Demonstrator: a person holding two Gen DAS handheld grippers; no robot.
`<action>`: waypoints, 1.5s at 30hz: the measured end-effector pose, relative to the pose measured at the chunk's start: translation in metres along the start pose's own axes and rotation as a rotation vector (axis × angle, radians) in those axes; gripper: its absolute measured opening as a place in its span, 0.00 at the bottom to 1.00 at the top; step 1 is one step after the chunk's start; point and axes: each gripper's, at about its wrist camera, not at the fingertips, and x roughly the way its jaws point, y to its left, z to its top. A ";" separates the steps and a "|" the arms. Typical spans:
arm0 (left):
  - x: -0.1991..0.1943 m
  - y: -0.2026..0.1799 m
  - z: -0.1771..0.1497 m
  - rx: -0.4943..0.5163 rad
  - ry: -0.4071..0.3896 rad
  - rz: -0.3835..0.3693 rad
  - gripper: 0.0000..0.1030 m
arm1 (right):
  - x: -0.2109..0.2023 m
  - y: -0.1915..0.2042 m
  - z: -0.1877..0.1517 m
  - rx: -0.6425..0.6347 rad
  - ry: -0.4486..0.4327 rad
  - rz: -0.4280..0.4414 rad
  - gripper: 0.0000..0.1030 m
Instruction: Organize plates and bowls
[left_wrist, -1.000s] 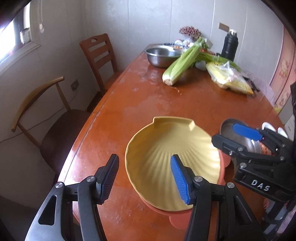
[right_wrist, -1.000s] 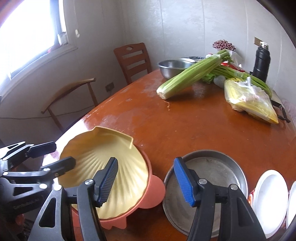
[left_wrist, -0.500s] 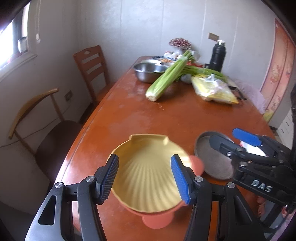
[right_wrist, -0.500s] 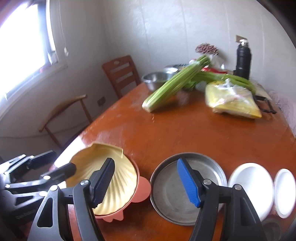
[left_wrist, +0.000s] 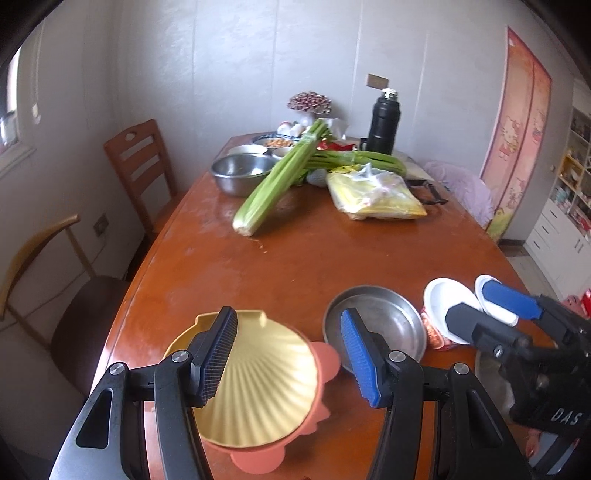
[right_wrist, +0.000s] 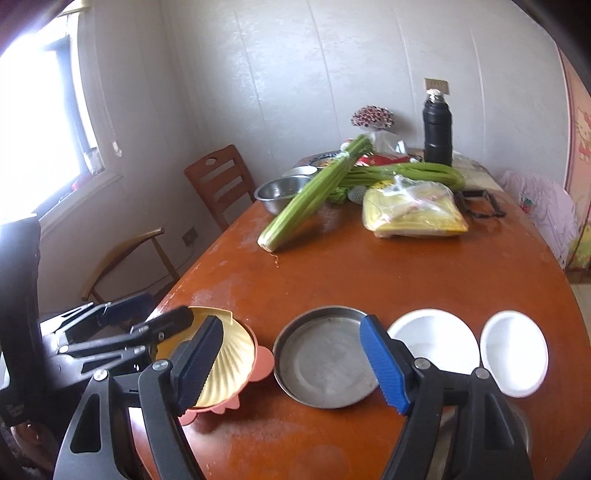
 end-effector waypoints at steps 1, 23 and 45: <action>0.000 -0.002 0.001 0.007 0.000 -0.012 0.59 | -0.001 -0.002 -0.001 0.003 0.006 -0.003 0.74; 0.066 -0.033 0.014 0.103 0.128 -0.047 0.59 | 0.030 -0.042 -0.049 0.225 0.173 -0.036 0.74; 0.156 -0.052 0.013 0.163 0.289 -0.068 0.59 | 0.086 -0.040 -0.054 0.270 0.288 -0.168 0.74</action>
